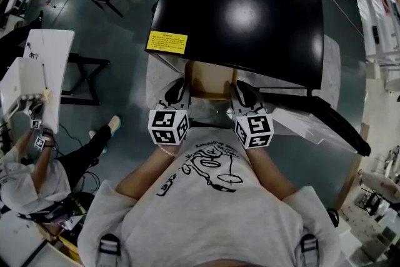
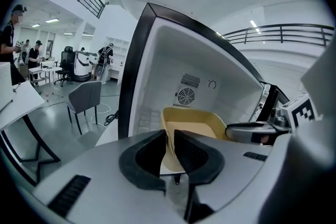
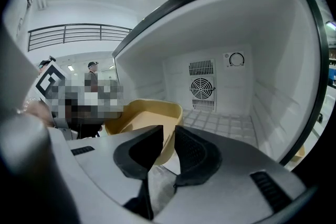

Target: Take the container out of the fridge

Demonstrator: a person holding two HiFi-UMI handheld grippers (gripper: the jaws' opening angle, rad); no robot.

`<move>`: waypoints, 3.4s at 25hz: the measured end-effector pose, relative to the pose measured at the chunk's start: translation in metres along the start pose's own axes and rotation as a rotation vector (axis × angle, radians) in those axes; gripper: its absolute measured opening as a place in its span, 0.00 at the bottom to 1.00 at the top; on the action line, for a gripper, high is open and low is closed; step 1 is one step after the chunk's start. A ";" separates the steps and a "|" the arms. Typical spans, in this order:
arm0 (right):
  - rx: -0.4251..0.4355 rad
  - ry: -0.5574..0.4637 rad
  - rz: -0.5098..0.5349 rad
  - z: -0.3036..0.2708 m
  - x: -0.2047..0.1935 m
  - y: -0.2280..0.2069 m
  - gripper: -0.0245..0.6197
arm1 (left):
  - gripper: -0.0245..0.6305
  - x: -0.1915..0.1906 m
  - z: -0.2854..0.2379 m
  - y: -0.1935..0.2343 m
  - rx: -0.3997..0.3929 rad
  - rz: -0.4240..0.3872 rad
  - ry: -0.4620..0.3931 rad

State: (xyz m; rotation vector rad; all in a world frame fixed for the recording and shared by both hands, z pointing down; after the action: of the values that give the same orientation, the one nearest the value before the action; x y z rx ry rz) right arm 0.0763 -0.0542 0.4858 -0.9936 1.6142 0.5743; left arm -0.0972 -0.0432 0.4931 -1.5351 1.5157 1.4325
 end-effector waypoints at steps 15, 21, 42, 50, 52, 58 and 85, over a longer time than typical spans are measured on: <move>0.025 0.039 -0.007 -0.003 -0.016 0.012 0.16 | 0.12 -0.021 0.010 0.013 0.029 0.024 0.040; 0.033 0.054 -0.008 -0.003 -0.022 0.016 0.16 | 0.12 -0.030 0.014 0.018 0.040 0.034 0.058; 0.050 0.114 -0.014 -0.010 -0.053 0.022 0.16 | 0.11 -0.056 0.017 0.030 0.071 0.025 0.108; 0.054 0.139 -0.012 -0.014 -0.066 0.023 0.16 | 0.11 -0.068 0.016 0.034 0.081 0.014 0.134; 0.055 0.147 -0.009 -0.015 -0.070 0.023 0.16 | 0.11 -0.072 0.015 0.036 0.084 0.012 0.140; 0.057 0.169 -0.011 -0.017 -0.084 0.023 0.16 | 0.11 -0.084 0.013 0.039 0.089 0.006 0.161; 0.066 0.273 -0.002 -0.027 -0.139 0.025 0.16 | 0.11 -0.137 0.007 0.055 0.106 -0.027 0.268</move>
State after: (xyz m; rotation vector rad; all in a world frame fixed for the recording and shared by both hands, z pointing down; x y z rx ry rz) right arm 0.0471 -0.0198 0.6219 -1.0587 1.8601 0.3931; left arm -0.1232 -0.0003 0.6317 -1.7276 1.6875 1.1464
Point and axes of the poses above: the fingertips, and each gripper's own axes: z backward along the fingers, y to its left, x out of its top, the point moved 3 cm from there along z, backward along the fingers, and after that the axes turned 13 degrees about -y, right-handed, at the moved point
